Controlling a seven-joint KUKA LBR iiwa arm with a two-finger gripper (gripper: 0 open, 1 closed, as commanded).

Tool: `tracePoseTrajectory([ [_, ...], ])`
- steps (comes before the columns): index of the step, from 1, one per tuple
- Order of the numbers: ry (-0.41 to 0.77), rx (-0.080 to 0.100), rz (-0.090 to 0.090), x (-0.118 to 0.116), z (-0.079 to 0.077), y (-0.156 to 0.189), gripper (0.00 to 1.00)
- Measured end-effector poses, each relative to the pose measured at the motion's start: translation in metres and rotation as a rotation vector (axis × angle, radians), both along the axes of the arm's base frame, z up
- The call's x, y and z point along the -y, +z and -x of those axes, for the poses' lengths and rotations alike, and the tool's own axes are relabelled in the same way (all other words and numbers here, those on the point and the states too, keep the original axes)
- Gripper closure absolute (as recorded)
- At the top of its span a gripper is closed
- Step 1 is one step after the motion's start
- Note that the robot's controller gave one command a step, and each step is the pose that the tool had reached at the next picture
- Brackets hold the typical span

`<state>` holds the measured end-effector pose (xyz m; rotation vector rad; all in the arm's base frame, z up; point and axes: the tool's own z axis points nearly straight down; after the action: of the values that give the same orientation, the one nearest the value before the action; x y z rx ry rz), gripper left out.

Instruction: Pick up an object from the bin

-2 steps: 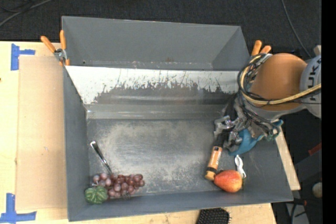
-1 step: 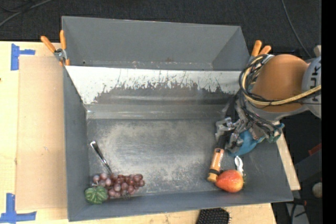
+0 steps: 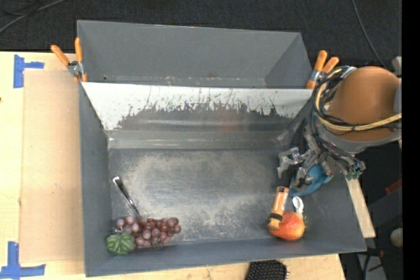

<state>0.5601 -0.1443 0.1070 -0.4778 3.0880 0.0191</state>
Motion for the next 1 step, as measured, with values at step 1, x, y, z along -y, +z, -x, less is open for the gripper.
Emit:
tracePoseTrajectory([
  [1, 0.013, -0.013, -0.003, -0.0039, 0.0024, 0.0229, 1.0],
])
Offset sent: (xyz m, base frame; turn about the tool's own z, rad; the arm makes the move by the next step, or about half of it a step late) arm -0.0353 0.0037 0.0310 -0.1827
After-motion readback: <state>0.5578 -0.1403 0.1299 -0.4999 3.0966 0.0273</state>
